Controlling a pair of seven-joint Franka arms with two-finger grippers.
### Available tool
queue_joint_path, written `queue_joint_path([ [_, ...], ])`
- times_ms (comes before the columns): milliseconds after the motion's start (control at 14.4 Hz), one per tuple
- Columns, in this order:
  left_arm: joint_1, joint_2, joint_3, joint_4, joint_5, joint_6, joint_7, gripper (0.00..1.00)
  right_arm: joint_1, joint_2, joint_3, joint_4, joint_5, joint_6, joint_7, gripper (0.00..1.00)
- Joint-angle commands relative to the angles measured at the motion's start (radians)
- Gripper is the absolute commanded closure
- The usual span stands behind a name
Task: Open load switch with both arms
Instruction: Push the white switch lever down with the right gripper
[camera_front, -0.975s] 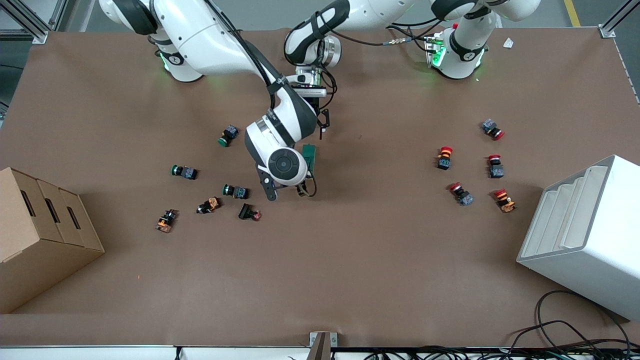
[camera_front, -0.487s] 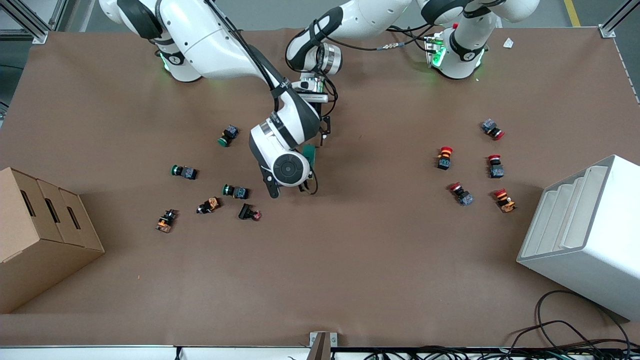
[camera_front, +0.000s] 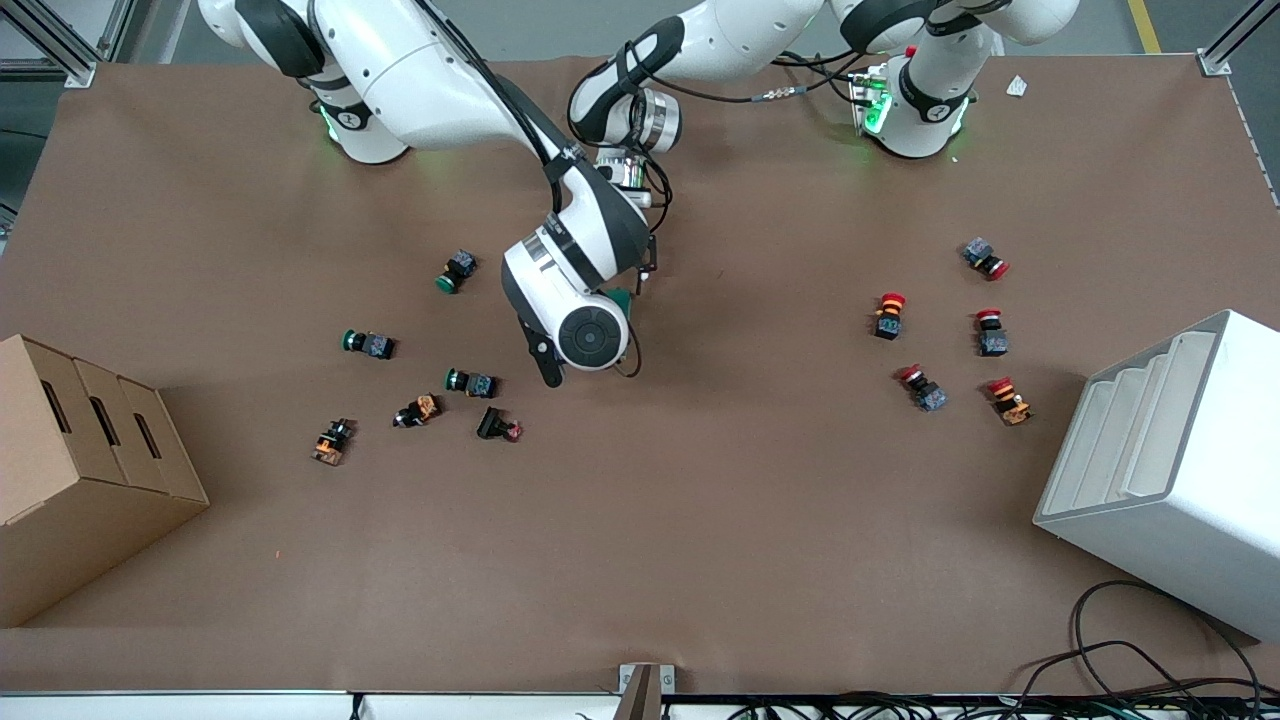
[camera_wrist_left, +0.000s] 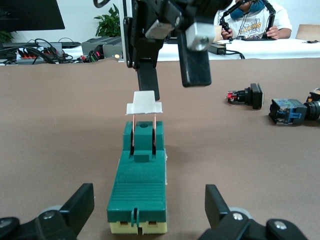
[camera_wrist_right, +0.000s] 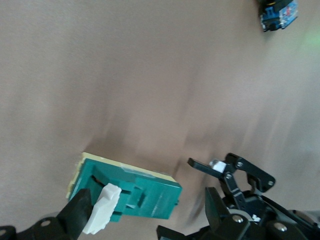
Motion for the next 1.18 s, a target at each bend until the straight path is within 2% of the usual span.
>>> queue_joint_path([
  [0, -0.004, 0.019, 0.003, 0.02, 0.018, -0.008, 0.024, 0.02, 0.008, -0.005, 0.013, 0.004, 0.02, -0.037, 0.009, 0.0],
  [348, -0.005, 0.02, 0.003, 0.02, 0.018, -0.008, 0.024, 0.02, 0.009, -0.006, 0.041, 0.001, 0.018, -0.049, 0.007, 0.0],
  [557, -0.005, 0.02, 0.003, 0.02, 0.018, -0.008, 0.024, 0.02, 0.009, -0.005, 0.042, -0.025, 0.018, -0.083, -0.014, 0.0],
  [1114, -0.002, 0.026, 0.003, 0.02, 0.018, -0.009, 0.027, 0.02, 0.029, -0.002, 0.042, -0.079, 0.017, -0.064, -0.022, 0.0],
])
